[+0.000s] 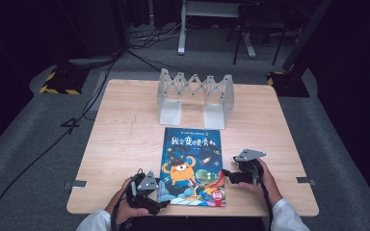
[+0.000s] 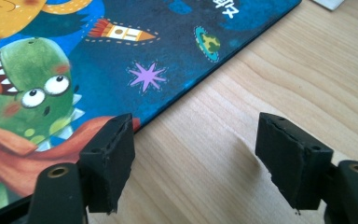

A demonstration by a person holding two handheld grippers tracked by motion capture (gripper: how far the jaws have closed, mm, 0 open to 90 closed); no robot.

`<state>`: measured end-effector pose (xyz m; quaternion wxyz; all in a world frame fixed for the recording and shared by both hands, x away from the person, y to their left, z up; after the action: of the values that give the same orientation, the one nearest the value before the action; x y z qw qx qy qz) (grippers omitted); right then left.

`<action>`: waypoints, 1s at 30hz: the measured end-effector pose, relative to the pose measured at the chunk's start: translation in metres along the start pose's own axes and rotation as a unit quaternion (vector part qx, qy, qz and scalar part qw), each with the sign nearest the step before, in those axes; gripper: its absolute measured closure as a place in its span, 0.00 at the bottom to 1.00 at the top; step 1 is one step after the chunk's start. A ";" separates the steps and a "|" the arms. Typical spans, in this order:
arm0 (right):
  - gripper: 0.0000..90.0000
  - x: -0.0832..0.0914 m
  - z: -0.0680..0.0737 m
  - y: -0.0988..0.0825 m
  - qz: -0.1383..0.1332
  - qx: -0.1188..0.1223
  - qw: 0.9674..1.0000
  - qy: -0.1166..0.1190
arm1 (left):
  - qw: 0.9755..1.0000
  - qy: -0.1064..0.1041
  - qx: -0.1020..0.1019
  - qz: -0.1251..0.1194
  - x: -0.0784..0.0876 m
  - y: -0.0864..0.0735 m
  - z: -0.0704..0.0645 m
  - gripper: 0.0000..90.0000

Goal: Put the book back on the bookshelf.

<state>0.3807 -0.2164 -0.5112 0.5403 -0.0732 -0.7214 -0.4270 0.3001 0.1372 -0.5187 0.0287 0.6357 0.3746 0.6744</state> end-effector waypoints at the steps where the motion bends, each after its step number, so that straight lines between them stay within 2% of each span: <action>1: 0.31 0.000 0.000 -0.001 0.001 -0.002 1.000 0.001 | 1.000 0.001 0.002 0.000 0.000 0.001 -0.001 0.17; 4: 0.31 0.003 0.001 -0.004 0.006 -0.002 1.000 0.009 | 1.000 0.013 0.004 0.004 -0.002 0.003 -0.004 0.16; 8: 0.32 0.008 0.005 -0.009 0.010 0.008 1.000 0.012 | 0.999 0.033 -0.008 0.014 -0.006 0.006 -0.009 0.13; 10: 0.31 0.010 0.006 -0.011 0.014 0.012 1.000 0.013 | 0.999 0.031 -0.007 0.014 -0.007 0.008 -0.008 0.13; 13: 0.30 0.013 0.008 -0.018 0.015 0.008 1.000 0.026 | 0.999 0.029 -0.008 0.013 -0.008 0.009 -0.007 0.13; 18: 0.28 0.021 0.011 -0.029 0.017 0.009 0.999 0.042 | 0.999 0.037 -0.007 0.018 -0.011 0.013 -0.007 0.11; 24: 0.27 0.028 0.018 -0.039 0.019 0.026 0.998 0.052 | 0.999 0.034 -0.008 0.021 -0.013 0.016 -0.005 0.08; 30: 0.27 0.037 0.028 -0.046 0.035 0.046 0.997 0.059 | 0.999 0.034 -0.010 0.024 -0.013 0.017 -0.004 0.05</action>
<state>0.3202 -0.2385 -0.5063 0.5992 -0.0483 -0.7045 -0.3773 0.3064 0.1160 -0.5202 0.0062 0.6211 0.3531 0.6997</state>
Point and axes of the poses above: each handheld gripper's, and its own axes: x roughly backward along the jaws, y roughly out of its top, z roughly to its left, the point moved 2 cm from there along -x, roughly forward along the jaws, and after that the axes turned 12 degrees about z, right-handed, at the moved point
